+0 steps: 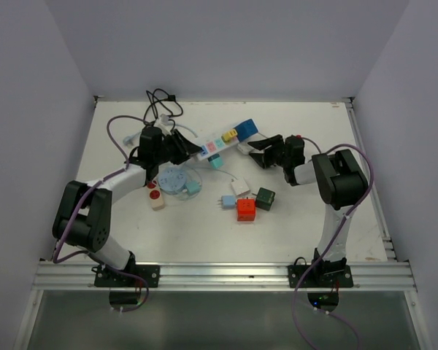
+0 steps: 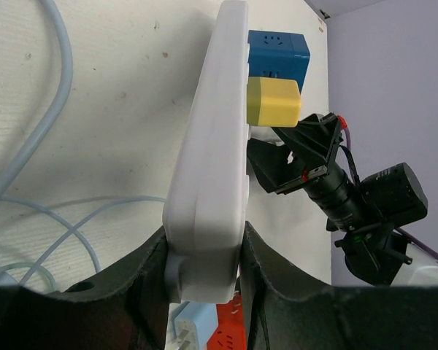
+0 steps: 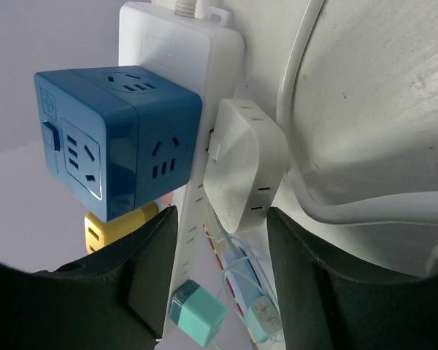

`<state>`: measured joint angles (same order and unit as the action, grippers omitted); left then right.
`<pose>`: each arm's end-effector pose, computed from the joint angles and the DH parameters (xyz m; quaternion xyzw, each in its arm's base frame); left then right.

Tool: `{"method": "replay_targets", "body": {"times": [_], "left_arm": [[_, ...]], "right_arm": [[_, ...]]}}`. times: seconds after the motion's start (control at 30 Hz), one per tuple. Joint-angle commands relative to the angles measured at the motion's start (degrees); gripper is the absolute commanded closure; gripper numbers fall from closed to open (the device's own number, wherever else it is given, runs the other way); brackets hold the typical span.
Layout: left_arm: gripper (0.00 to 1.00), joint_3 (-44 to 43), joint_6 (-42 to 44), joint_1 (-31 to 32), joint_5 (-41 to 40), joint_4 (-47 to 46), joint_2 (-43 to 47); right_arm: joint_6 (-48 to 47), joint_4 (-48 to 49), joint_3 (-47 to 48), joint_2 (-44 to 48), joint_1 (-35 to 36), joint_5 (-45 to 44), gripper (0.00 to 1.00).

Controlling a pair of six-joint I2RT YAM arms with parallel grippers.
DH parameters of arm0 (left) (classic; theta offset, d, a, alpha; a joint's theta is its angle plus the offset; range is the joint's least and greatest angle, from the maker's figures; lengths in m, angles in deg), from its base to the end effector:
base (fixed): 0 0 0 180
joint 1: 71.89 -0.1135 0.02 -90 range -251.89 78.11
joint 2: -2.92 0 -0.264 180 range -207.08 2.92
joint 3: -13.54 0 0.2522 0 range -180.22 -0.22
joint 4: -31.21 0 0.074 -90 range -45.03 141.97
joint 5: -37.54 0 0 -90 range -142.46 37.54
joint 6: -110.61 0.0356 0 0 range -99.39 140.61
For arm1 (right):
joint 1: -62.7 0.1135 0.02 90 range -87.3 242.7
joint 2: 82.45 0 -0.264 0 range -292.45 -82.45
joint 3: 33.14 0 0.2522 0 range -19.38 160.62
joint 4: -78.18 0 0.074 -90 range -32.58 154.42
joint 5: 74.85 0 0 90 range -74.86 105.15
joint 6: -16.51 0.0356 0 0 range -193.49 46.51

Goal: Pull the plug off the socket

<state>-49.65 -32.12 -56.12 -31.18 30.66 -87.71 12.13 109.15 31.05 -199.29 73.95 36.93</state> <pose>0.3259 -0.1055 0.2128 -0.1738 0.8249 -0.4195 0.3366 0.3816 0.0894 0.1090 0.4066 0.7115 0.5163 0.2489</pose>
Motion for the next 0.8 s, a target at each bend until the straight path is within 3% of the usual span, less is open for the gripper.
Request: {"method": "replay_targets", "body": {"times": [0.0, 0.57, 0.67, 0.77], "left_arm": [[1.0, 1.0, 0.9, -0.6, 0.8, 0.0, 2.0], [1.0, 1.4, 1.1, -0.5, 2.3, 0.2, 3.5], [1.0, 2.2, 0.7, -0.5, 2.9, -0.4, 4.1], [1.0, 3.5, 0.0, -0.4, 3.5, -1.3, 4.5]], "right_arm": [[-1.3, -6.9, 1.9, 0.0, 0.8, -2.7, 0.44], [-5.9, -20.5, 5.8, 0.7, 1.6, -5.1, 0.4], [-4.9, -20.6, 8.0, -1.1, 2.0, -5.5, 0.5], [-3.5, -20.3, 9.9, -2.1, 2.5, -6.0, 0.69]]}}
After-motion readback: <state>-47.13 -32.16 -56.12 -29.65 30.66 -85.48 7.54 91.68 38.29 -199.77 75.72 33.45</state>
